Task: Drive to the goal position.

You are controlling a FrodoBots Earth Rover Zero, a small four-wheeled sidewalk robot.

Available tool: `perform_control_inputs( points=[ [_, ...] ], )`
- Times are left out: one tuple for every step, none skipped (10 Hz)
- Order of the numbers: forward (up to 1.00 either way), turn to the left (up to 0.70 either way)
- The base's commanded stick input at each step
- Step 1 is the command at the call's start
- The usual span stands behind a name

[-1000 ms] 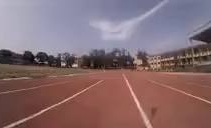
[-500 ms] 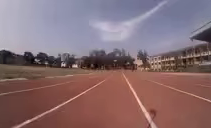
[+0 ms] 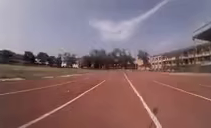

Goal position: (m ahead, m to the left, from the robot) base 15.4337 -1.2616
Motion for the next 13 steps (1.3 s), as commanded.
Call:
perform_control_inputs(
  points=[
    [0.70,0.00],
    [0.70,0.00],
    [0.70,0.00],
    [0.70,0.00],
    [0.70,0.00],
    [0.70,0.00],
    [0.70,0.00],
    [0.70,0.00],
    [0.70,0.00],
    [0.70,0.00],
    [0.70,0.00],
    [0.70,0.00],
    [0.70,0.00]
  ],
)
